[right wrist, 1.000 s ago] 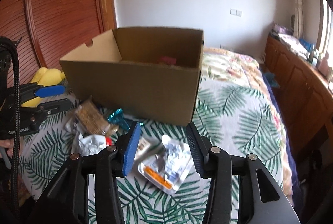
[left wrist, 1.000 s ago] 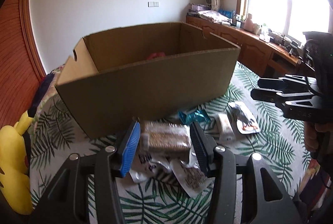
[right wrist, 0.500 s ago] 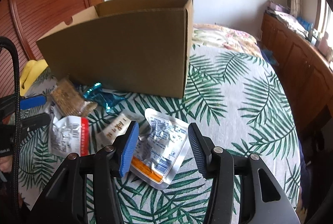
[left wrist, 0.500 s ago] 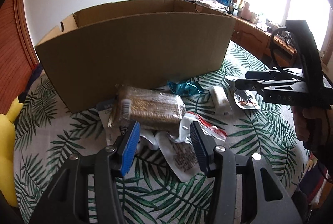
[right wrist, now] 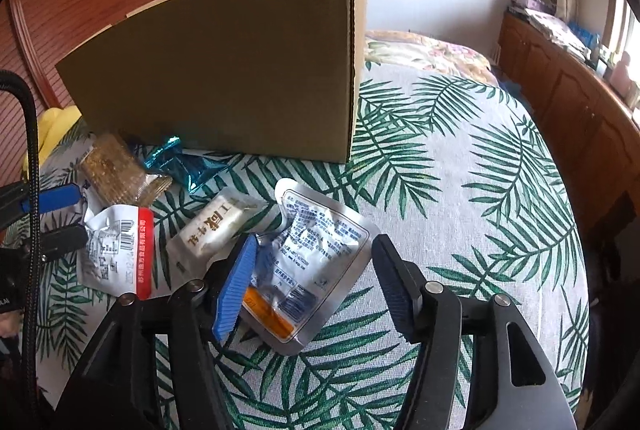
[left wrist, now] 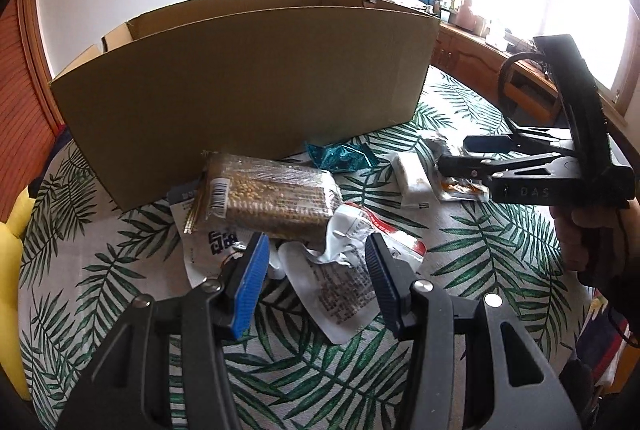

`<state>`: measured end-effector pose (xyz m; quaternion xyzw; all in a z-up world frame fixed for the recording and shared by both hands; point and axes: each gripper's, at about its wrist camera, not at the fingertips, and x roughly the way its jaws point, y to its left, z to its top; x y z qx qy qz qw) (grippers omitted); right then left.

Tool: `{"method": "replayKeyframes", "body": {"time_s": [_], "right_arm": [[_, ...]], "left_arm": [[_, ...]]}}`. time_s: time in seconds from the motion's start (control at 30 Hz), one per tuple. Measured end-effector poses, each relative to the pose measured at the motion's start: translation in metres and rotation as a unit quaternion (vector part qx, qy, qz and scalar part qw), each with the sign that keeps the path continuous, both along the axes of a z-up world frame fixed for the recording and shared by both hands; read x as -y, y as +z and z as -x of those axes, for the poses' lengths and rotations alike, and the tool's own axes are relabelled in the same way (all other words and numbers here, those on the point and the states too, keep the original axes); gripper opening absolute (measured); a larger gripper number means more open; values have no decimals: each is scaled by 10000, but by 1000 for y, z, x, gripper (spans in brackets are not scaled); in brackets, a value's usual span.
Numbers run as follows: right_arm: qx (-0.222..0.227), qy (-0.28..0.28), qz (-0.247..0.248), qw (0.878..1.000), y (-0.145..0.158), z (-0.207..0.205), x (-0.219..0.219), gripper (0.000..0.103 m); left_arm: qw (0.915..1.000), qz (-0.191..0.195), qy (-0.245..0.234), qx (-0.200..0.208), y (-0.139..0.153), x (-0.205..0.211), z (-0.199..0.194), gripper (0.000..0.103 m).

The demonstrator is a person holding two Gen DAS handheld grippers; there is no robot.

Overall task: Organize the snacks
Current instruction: 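Move both tools back from the box down toward the remaining snacks, then grasp the white printed bag with the left tool while the right tool grasps the silver pouch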

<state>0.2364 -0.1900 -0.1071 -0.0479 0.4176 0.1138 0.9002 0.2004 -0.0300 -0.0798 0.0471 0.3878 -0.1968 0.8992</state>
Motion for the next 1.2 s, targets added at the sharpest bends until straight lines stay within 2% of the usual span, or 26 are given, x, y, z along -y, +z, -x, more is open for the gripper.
{"method": "replayKeyframes", "body": {"time_s": [0.37,0.53,0.67,0.83,1.2], "right_arm": [[-50,45,96,9999,-5,2,0,67],[-44,41,109,9999,-5,2,-2,68],[-37,39,129,9999,-7,2,-4,68],[-34,46,141,9999,-7,2,-3,69],[-33,63,177,9998,-8,3,-6,71]], "left_arm": [[9993,-160,-327,19,1,17,-3,50],[9992,-108,-374,13,5,18,-8,50],[9984,-251,-511,-8,4,25,-11,50],[9958,-516,-716,-247,-7,35,-11,50],[9926,-767,-925,-150,-14,48,3,70]]}}
